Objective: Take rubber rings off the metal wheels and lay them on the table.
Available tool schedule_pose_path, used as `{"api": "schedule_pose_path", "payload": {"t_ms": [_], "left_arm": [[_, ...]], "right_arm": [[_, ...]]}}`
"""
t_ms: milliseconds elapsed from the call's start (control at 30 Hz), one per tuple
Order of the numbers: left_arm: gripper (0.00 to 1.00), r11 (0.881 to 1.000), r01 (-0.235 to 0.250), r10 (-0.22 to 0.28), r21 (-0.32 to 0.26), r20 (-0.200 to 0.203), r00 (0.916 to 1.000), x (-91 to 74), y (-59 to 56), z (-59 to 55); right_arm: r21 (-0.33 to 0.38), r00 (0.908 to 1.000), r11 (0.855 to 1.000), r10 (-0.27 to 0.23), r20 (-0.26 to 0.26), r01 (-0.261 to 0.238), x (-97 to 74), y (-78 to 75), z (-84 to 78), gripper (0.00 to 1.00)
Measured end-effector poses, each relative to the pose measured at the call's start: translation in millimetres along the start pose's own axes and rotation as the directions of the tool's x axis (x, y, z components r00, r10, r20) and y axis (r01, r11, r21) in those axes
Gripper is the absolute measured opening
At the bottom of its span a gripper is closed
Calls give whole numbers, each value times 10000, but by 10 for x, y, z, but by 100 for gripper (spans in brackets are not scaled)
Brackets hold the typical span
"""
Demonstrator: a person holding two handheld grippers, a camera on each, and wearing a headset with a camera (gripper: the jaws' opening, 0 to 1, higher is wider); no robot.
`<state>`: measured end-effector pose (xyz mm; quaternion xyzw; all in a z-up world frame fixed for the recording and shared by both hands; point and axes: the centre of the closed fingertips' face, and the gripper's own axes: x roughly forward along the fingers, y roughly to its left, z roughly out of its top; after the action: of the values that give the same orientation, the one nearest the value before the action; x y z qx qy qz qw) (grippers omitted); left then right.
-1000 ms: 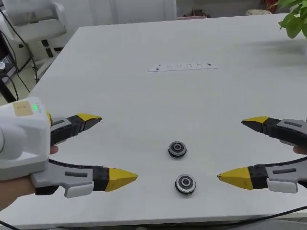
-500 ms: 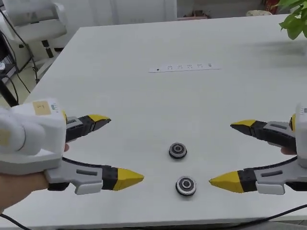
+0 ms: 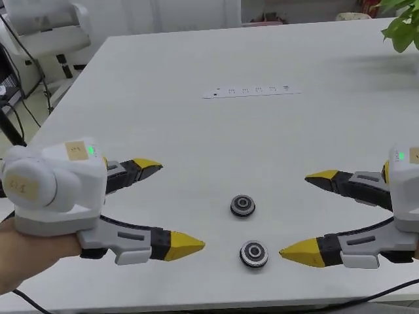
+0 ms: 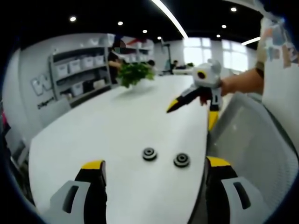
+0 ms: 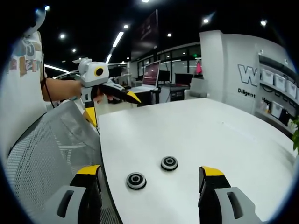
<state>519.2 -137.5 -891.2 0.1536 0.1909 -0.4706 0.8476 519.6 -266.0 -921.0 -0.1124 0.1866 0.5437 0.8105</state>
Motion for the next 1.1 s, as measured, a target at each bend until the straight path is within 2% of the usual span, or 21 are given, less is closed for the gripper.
{"api": "schedule_pose_path", "payload": {"t_ms": [133,300,400,500,600,800,1100], "left_arm": [[85,9999,129,-129,-58,-9,9999,33,-19,-16],[86,9998,196,-196,0,-104,9998,80,-36,-50],[82,9993,366,-368,-112,-175,9992,105,-70,-64],[83,9994,334,-331,109,-238,9992,132,-71,-87],[81,9985,550,-550,-24,-211,9983,153,-109,-82],[80,9965,828,-825,94,-233,9963,213,-173,-80],[79,9931,1160,-1150,193,-455,9923,326,-245,-108]], "right_arm": [[-16,10000,10000,74,1,-74,19,25,-29,84],[-10,9999,9999,125,23,-125,29,29,-56,84],[8,9999,9999,126,26,-126,35,26,-74,83],[30,9999,9999,147,6,-147,43,26,-99,83],[45,9999,9998,172,-19,-172,51,28,-121,83],[70,9995,9995,318,-88,-317,75,59,-178,81],[75,9986,9987,497,-171,-496,125,85,-239,77]]}}
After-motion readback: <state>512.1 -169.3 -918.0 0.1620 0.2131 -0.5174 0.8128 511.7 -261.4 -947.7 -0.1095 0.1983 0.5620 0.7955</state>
